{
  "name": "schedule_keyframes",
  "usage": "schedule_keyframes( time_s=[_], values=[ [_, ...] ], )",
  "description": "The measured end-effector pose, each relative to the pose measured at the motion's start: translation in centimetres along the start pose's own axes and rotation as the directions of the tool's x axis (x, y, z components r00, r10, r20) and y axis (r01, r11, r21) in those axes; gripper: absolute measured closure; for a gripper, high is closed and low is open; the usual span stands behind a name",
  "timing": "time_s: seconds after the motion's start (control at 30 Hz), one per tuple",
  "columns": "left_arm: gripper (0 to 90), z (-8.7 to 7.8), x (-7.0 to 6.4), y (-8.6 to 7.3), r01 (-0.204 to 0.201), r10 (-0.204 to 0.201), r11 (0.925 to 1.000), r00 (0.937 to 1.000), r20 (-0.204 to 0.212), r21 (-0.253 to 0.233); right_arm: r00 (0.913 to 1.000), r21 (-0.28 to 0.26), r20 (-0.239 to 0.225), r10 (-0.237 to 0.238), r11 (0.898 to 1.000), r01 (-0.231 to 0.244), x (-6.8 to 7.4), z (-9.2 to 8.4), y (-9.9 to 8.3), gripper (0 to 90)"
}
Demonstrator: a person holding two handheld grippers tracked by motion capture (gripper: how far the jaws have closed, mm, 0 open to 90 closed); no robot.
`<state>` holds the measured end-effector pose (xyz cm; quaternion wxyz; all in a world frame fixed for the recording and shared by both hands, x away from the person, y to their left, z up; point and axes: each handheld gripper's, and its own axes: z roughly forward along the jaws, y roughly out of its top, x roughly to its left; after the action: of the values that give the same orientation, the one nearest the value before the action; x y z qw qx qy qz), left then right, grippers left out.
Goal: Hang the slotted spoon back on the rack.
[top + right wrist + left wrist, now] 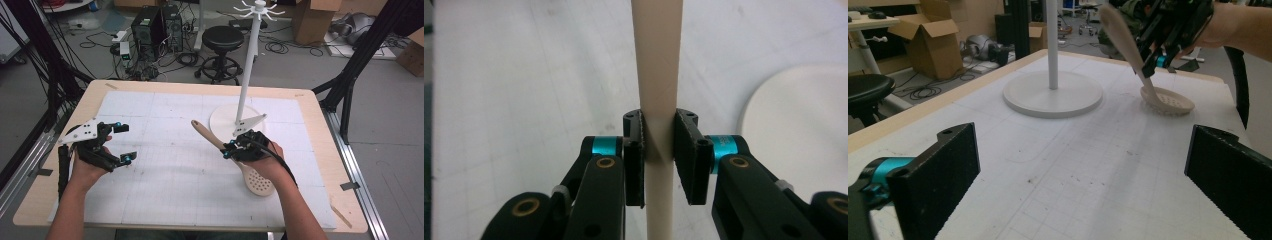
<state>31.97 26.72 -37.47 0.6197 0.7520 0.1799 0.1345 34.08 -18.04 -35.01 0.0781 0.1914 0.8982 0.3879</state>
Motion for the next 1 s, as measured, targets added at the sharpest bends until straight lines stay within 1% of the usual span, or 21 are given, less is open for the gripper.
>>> schedule_keyframes(
  time_s=[0.03,0.1,0.17,0.47,0.67,0.8,0.83,0.87,1.0],
  values=[
    [1.7,0.0,0.0,0.0,0.001,-0.001,1.0,1.0,0.0,-0.001,1.0,-0.019,0.002,0.002,1.0,-0.002,0.1,-0.5,0.2,75.8],
    [1.7,-0.1,0.0,0.0,0.0,0.0,1.0,1.0,-0.001,-0.003,0.9999,-0.046,0.01,-0.011,0.999,0.011,0.1,-1.2,0.5,75.9],
    [1.7,-0.1,0.0,0.0,0.002,-0.002,1.0,1.0,0.0,-0.007,0.9999,-0.071,0.014,-0.007,0.997,0.008,0.3,-1.9,0.8,75.9],
    [1.7,-0.2,-0.1,0.2,-0.005,0.005,1.0,1.0,0.001,-0.008,0.9998,-0.144,0.021,-0.002,0.99,0.005,0.0,-3.8,1.0,75.9],
    [1.7,-0.2,-0.1,0.2,-0.006,0.006,1.0,1.0,0.001,-0.007,0.9992,-0.175,0.04,-0.007,0.984,0.014,0.0,-5.1,1.4,75.9],
    [1.7,-0.2,0.0,0.2,-0.005,0.005,1.0,1.0,0.0,-0.004,0.9987,-0.195,0.051,-0.002,0.981,0.012,-0.2,-5.9,1.6,75.9],
    [1.7,-0.2,0.0,0.2,-0.004,0.004,1.0,1.0,-0.001,-0.004,0.9983,-0.204,0.058,-0.008,0.979,0.02,-0.4,-6.2,1.6,75.9],
    [1.7,-0.2,0.0,0.2,-0.003,0.003,1.0,1.0,0.0,-0.006,0.9986,-0.202,0.054,0.001,0.979,0.01,-0.3,-6.5,1.7,75.9],
    [1.7,-0.2,-0.1,0.2,-0.002,0.002,1.0,1.0,0.0,-0.008,0.9977,-0.207,0.067,-0.005,0.978,0.019,-0.6,-7.5,2.1,75.9]
  ],
)
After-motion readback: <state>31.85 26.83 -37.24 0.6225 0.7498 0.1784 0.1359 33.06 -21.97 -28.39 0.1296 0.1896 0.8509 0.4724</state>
